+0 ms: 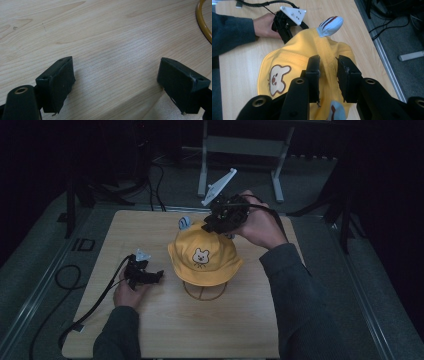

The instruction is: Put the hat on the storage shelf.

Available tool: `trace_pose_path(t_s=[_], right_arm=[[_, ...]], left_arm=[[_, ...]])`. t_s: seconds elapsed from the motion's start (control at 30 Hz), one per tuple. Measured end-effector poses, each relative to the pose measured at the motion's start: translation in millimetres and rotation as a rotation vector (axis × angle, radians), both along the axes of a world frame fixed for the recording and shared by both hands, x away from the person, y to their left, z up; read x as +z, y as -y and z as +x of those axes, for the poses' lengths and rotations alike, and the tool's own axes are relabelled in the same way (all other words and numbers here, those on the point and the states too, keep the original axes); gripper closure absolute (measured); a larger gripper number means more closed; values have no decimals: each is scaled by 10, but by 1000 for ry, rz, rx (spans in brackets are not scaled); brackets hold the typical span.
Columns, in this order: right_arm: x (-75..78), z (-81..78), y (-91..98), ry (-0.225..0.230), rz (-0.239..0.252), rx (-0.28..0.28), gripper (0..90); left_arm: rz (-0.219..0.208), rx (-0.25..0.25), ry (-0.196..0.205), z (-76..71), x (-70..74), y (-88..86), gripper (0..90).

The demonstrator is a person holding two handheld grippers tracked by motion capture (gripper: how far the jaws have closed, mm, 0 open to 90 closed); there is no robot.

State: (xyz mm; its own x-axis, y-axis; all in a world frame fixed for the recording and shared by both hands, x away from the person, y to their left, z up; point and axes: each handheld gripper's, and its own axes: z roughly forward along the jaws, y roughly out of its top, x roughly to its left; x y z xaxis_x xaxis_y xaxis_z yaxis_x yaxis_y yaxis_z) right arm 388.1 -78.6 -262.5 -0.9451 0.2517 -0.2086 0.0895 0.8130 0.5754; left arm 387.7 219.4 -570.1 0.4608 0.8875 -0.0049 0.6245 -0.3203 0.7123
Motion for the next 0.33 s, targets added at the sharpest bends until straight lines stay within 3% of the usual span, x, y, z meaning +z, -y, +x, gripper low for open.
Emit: trace_pose_path(t_s=[0.17, 0.33], right_arm=[[52, -40, 182, -1, 34, -17, 658], [50, -133, 444, 18, 26, -44, 604]], left_arm=[[0, 0, 0, -1, 0, 0, 142], [0, 0, 1, 0, -1, 1, 141]])
